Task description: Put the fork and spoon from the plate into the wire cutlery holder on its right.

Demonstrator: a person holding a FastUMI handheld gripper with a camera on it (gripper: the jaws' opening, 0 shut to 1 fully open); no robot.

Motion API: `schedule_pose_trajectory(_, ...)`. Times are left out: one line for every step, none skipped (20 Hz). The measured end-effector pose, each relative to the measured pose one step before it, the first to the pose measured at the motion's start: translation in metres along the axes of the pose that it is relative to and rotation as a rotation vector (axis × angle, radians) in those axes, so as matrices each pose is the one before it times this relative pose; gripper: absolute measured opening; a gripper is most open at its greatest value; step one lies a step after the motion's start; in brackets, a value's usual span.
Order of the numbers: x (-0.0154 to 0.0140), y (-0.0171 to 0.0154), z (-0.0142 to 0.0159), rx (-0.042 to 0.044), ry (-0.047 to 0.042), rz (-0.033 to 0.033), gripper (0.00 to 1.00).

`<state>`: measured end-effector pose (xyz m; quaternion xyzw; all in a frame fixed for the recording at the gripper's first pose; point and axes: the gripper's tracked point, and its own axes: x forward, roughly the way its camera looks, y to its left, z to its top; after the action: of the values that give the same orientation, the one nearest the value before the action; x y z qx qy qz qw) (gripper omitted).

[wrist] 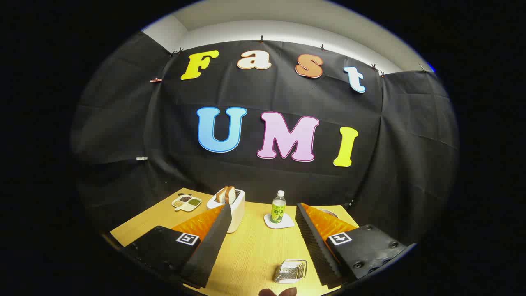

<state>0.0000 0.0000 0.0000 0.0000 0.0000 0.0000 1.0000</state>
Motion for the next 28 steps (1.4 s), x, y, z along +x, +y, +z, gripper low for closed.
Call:
schedule_pose_trajectory(0.00029,0.00021,0.00034,-0.00006,-0.00015,-0.00066,0.98)
schedule_pose_trajectory(0.00010,0.00018,0.00021,-0.00009,-0.00089,0.00021,0.98)
schedule_pose_trajectory(0.00067,-0.00011,0.00057,-0.00079,0.00011,-0.00068,0.98)
schedule_pose_trajectory(0.00024,-0.00051,-0.00027,-0.00101,0.00045,-0.00100,0.98)
schedule_pose_trajectory(-0.00012,0.00027,0.00030,-0.00020,0.00115,0.00113,0.98)
schedule_pose_trajectory(0.00008,0.00004,-0.00097,0.00052,-0.00060,-0.00096,0.98)
schedule_pose_trajectory(0.00048,-0.00014,0.00007,0.00007,0.00135,0.00077,0.98)
schedule_pose_trajectory(0.00017,0.00031,-0.00043,0.00032,0.00076,0.00193,0.98)
schedule_pose_trajectory(0.00016,0.00042,-0.00017,-0.00008,0.00204,0.00069,0.98)
schedule_pose_trajectory(0.00107,-0.00061,-0.00009,0.00110,0.00008,0.00026,0.98)
schedule_pose_trajectory(0.00018,-0.00043,0.00036,-0.00029,0.00058,-0.00099,0.98)
schedule_pose_trajectory(0.00010,0.00019,0.00062,-0.00032,-0.00165,0.00028,0.98)
schedule_pose_trajectory(0.00027,-0.00024,-0.00010,-0.00007,0.00019,-0.00205,0.98)
schedule_pose_trajectory(0.00002,-0.00031,-0.00039,0.00124,0.00064,0.00203,0.98)
schedule_pose_trajectory(0.00008,0.00019,0.00064,0.00140,-0.00078,-0.00153,0.98)
schedule_pose_trajectory(0.00019,0.00026,-0.00025,0.00175,0.00090,0.00226,0.98)
schedule_pose_trajectory(0.00013,0.00095,-0.00001,0.00059,-0.00004,0.00148,0.98)
schedule_pose_trajectory(-0.00014,0.00104,-0.00019,-0.00016,0.00136,0.00265,0.98)
schedule_pose_trajectory(0.00025,0.00084,-0.00059,0.00052,0.00291,0.00471,0.98)
schedule_pose_trajectory(0.00044,0.00247,-0.00199,0.00248,0.00761,0.00819,0.98)
schedule_pose_trajectory(0.00149,0.00455,-0.00268,0.00618,0.01410,0.01516,0.98)
schedule_pose_trajectory(0.00160,0.00705,-0.00606,0.01098,0.02584,0.02477,0.98)
schedule_pose_trajectory(0.00167,0.00857,-0.00734,0.01687,0.03307,0.03224,0.98)
schedule_pose_trajectory(0.00232,0.00986,-0.00767,0.02108,0.03724,0.03309,0.98)
schedule_pose_trajectory(0.00288,0.00985,-0.00739,0.02433,0.03854,0.03726,0.98)
schedule_pose_trajectory(0.00322,0.01209,-0.00821,0.02990,0.04002,0.04071,0.98)
schedule_pose_trajectory(0.00354,0.01051,-0.00639,0.01812,0.03193,0.03679,0.98)
schedule_pose_trajectory(0.00350,0.01090,-0.00898,0.01162,0.03600,0.03486,0.98)
